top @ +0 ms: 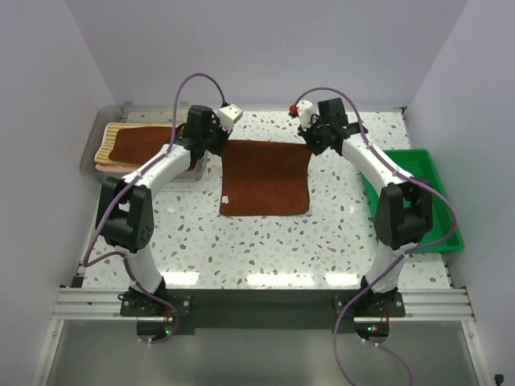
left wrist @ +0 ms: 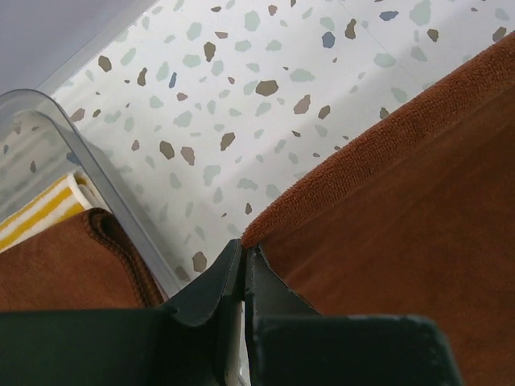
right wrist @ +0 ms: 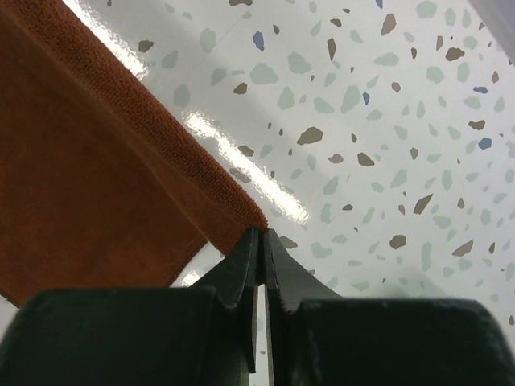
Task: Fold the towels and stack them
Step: Fold the towel
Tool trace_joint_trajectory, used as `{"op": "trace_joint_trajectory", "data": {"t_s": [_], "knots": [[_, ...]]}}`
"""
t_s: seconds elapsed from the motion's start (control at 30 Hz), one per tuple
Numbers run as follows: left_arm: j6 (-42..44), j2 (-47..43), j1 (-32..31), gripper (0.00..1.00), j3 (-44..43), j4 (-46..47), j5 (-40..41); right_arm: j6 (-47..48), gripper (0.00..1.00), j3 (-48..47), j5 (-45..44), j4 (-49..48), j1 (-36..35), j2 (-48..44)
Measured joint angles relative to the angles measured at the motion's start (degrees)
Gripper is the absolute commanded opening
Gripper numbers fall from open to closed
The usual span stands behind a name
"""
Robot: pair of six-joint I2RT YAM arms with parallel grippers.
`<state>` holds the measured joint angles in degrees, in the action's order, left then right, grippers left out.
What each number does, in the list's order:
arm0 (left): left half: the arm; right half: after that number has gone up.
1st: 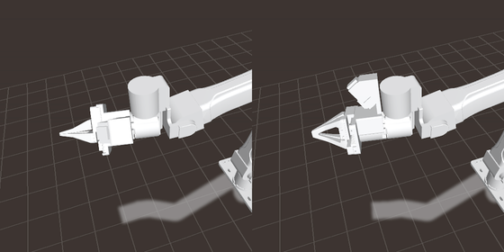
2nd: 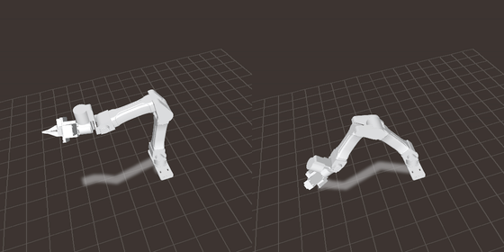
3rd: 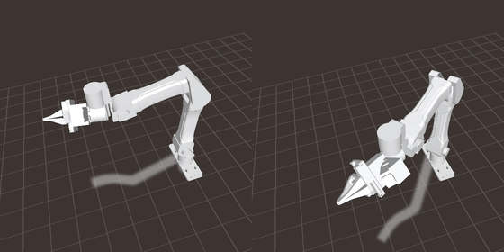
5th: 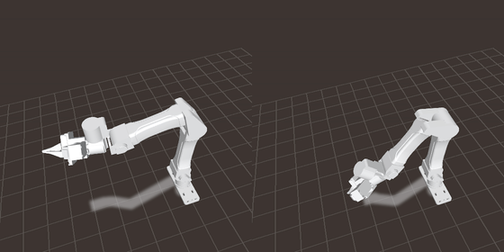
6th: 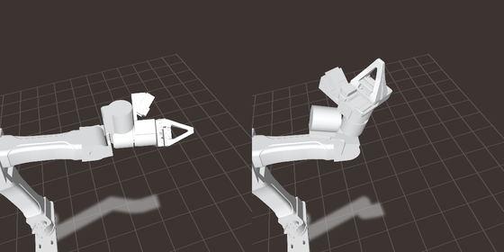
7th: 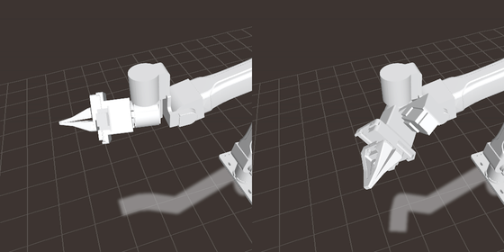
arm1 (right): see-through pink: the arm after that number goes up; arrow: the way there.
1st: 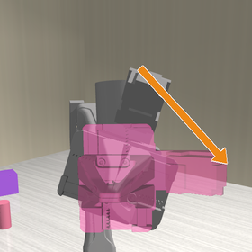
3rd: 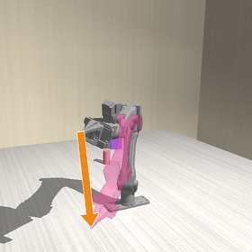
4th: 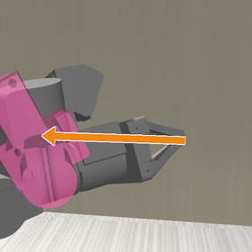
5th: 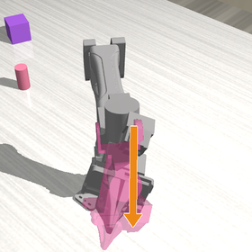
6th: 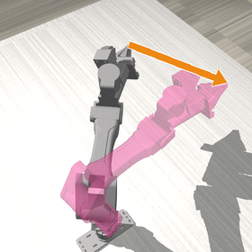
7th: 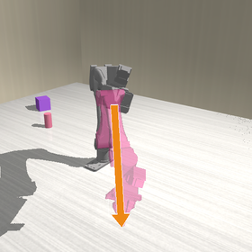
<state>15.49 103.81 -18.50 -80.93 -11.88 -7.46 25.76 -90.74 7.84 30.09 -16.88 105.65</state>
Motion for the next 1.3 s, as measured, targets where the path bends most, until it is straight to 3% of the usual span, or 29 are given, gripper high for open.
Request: {"op": "trace_joint_trajectory", "data": {"t_s": [0.47,0.8,1.3], "knots": [[-6.69,-5.64,0.0,0.0,11.63,1.62,-4.76,-0.42,0.0,8.7,-0.92,0.9,-0.94,-2.56],[-10.47,-9.31,0.02,0.0,18.12,0.33,-6.01,-5.88,0.0,14.88,-2.56,3.82,-4.79,-5.97],[-14.4,-11.04,0.0,0.0,22.29,0.13,-8.28,-12.52,0.0,17.33,-4.37,5.51,-4.87,-5.95]]}}
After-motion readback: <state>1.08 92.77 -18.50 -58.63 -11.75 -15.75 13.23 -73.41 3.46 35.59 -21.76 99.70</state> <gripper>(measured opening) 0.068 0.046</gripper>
